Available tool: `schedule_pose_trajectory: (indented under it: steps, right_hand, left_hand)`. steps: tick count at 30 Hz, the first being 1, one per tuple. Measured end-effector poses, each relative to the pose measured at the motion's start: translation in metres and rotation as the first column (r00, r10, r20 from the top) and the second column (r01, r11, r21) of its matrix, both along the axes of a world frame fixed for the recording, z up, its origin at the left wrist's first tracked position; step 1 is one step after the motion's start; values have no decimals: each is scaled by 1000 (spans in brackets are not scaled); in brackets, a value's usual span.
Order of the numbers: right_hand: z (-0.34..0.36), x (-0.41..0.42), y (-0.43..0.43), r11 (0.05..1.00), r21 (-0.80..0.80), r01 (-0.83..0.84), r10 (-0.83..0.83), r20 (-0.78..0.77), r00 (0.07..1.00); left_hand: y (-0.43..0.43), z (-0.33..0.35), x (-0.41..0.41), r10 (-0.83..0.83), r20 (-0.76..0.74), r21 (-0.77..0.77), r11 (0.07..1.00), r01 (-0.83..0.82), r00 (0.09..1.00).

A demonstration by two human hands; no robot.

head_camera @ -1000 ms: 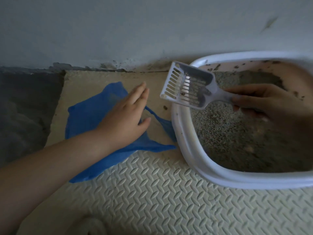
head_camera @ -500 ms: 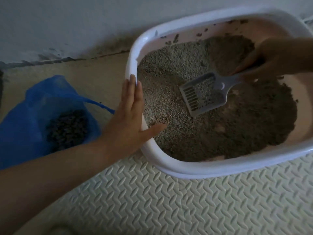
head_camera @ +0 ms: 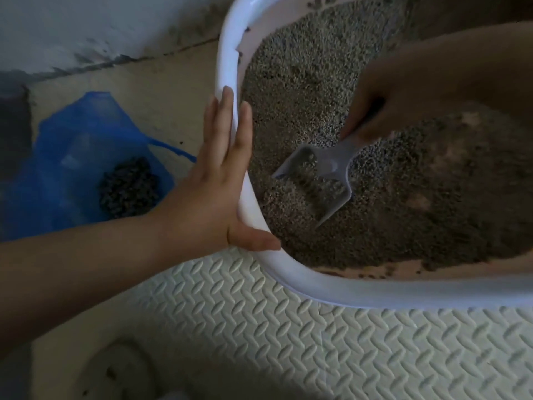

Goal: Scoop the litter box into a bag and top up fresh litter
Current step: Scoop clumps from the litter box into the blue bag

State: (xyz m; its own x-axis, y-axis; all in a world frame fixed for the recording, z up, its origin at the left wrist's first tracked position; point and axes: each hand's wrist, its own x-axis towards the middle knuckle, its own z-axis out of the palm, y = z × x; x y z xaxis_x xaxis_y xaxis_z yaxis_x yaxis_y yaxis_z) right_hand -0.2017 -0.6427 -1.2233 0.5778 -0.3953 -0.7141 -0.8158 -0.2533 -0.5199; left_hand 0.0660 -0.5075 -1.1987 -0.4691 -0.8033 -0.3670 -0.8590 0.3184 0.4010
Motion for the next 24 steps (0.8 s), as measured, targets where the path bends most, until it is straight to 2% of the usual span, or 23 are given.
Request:
schedule_pose_trajectory:
  steps: [3,7,9,11,13,14,16,19,24]
  right_hand:
    - [-5,-4,26,996,84,24,-40,193,980]
    - [-17,-12,50,990,94,106,-124,218,968]
    - [-24,-13,52,1000,-26,-11,14,128,992]
    - [-23,-2,57,958,-199,-205,197,-59,979]
    - [-24,9,64,898,-319,-303,261,-169,950]
    - [-27,11,68,865,-385,-322,277,-169,946]
    - [-32,9,73,859,-420,-294,275,-107,955]
    - [-33,-3,73,904,-368,-218,217,-44,975]
    - [-25,-16,72,921,-390,20,29,118,993]
  left_hand:
    - [-1,0,0,-8,7,7,1000,8,1000]
    - [-2,0,-1,-15,3,-1,1000,15,1000]
    - [-2,-1,-1,-21,-2,-2,1000,21,1000]
    - [-2,-2,-1,-18,-14,0,1000,18,1000]
    - [-2,-1,0,-18,-22,2,1000,18,1000]
    - [-2,-1,0,-18,-27,-1,1000,18,999]
    - [-2,-1,0,-21,-42,-12,1000,21,999]
    - [-3,-2,0,-27,-50,-33,999,25,998]
    - [-2,-2,2,-40,-45,-41,998,38,998]
